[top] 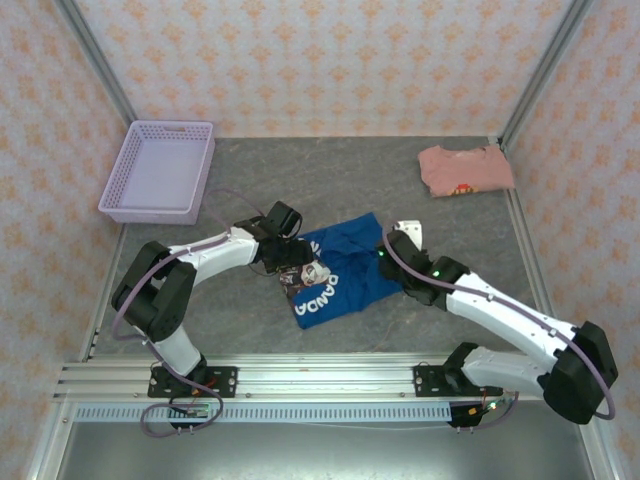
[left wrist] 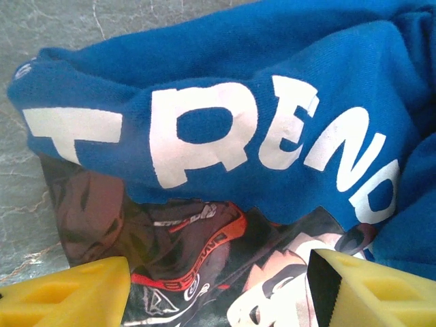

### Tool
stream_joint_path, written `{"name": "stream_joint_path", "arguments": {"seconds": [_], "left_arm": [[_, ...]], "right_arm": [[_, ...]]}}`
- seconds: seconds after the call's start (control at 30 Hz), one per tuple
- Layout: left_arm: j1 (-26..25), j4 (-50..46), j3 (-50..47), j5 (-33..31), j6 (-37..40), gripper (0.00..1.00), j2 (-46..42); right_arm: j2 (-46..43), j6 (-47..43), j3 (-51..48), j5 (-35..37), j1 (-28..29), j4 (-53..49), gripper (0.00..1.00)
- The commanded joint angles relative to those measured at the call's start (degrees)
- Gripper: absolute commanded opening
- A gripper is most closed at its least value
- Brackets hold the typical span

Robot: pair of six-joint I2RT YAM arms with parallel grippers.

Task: Fold the inside-out t-shirt
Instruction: Smooth out the T-shirt at the center of the table.

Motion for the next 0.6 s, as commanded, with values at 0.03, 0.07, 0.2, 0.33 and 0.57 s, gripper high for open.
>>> {"name": "stream_joint_path", "arguments": {"seconds": [0.03,0.07,0.2,0.33,0.57], "left_arm": [[0.14,-1.58,2.1,-0.44,1.36,0.71,0.4],[0.14,-1.66,2.1,-0.43,1.36,0.71,0.36],[0.14,-1.52,2.23,-0.24,1.45,0.71,0.33],[0.03,-2.34,2.47,0.29,1.65,0.71,-0.04],[-0.04,-3.41,3.85,-0.15,2.5,0.7,-0.82]], "right_arm": [[4.94,-2.56,2.57,-3.91,4.24,1.61,0.65],[8.26,-2.27,3.97,-2.19,4.78,-0.6,0.68],[13.67,-2.42,5.12,-2.6,3.4,-0.5,0.7],[15.74,-1.35,5.23,-8.53,-1.81,-0.47,0.44],[14.69,0.16,2.01,-10.01,-10.93,-2.15,0.18]]}}
